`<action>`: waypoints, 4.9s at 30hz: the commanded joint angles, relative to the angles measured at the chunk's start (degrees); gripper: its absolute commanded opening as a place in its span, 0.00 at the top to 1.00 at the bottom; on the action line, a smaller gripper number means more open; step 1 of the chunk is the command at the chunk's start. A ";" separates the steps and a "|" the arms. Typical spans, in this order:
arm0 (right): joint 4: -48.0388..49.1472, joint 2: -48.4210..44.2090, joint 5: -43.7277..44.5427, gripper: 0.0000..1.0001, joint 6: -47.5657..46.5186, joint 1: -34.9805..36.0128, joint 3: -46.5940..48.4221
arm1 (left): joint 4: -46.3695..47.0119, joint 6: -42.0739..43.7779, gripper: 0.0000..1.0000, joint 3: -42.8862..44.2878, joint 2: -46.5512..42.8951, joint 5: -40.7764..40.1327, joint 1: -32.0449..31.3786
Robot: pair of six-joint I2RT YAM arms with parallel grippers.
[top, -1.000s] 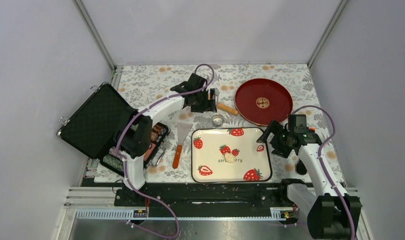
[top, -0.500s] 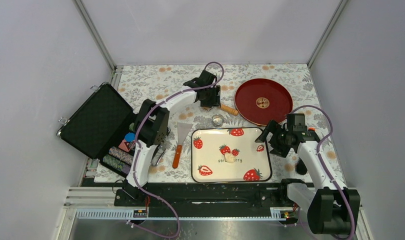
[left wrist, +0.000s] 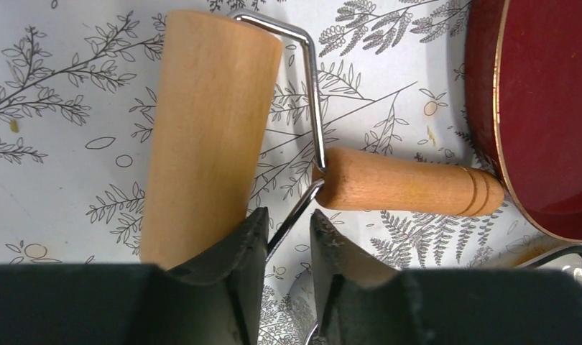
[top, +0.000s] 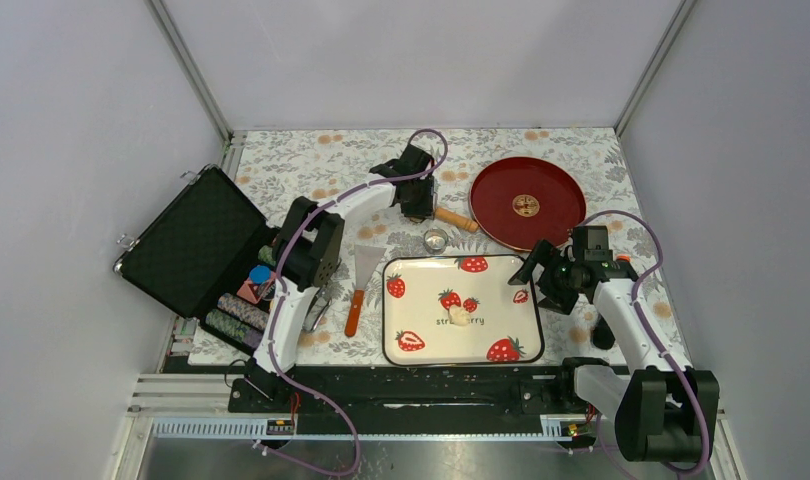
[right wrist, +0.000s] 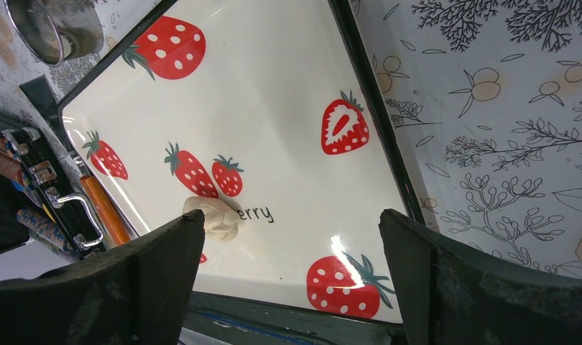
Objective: Roll out the dumpling wrappers from the dough
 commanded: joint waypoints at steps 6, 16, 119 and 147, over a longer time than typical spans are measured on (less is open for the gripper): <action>0.52 -0.03 -1.15 0.01 -0.56 0.40 0.01 | -0.82 0.98 0.90 0.26 0.76 -0.72 -0.12; 0.49 -0.68 -1.34 0.01 -0.53 0.40 -0.02 | -3.02 2.63 1.00 -0.35 -0.75 -1.51 0.22; 40.53 11.08 -16.34 0.09 33.65 46.49 5.52 | -3.29 -10.66 1.00 -64.02 -79.19 7.63 -18.65; 42.25 11.22 -11.80 0.23 35.78 50.47 4.45 | -2.23 -18.39 1.00 -67.28 -82.45 1.60 -21.02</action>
